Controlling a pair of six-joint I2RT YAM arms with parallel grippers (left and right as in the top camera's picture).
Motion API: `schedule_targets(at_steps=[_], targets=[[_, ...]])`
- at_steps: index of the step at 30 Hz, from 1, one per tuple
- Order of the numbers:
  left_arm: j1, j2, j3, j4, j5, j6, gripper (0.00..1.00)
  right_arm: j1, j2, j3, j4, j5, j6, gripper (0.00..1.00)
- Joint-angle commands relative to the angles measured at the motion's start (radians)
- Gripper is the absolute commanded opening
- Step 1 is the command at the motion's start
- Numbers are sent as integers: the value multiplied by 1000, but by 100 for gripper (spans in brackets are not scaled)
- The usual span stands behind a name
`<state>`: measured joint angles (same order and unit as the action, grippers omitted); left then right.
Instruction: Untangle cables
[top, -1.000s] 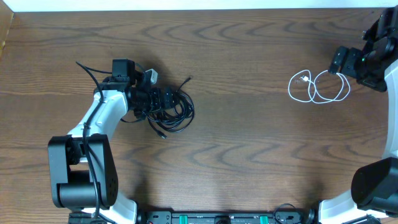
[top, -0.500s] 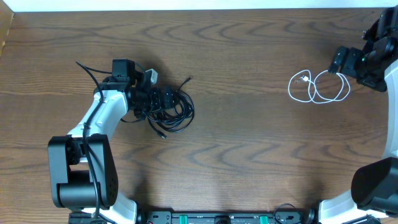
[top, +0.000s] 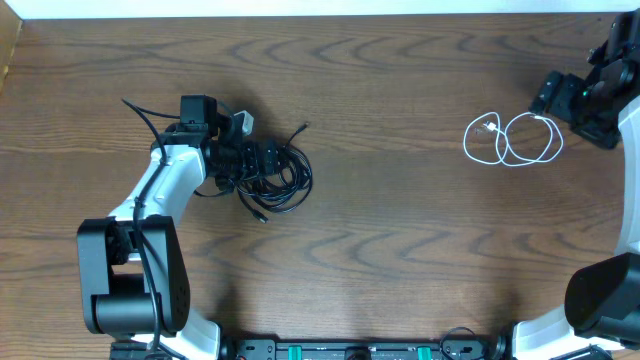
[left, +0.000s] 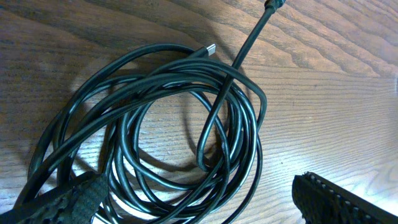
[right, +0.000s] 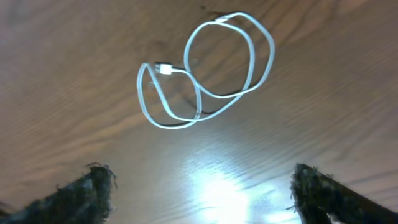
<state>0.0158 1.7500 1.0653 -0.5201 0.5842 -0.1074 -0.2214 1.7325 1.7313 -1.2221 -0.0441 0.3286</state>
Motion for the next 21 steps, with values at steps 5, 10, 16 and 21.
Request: schedule_targets(at_steps=[5,10,16,21], targets=[[0,-14,-8,-1,-10,2,99,51,-12,6,13,-315,52,83],[0,-14,-8,-1,-10,2,99,148,-12,6,-4,-314,39,83],[0,-14,-8,-1,-10,2,99,282,-12,6,-43,-314,17,90],[0,-14,-8,-1,-10,2,99,398,-12,6,-83,-259,-12,97]])
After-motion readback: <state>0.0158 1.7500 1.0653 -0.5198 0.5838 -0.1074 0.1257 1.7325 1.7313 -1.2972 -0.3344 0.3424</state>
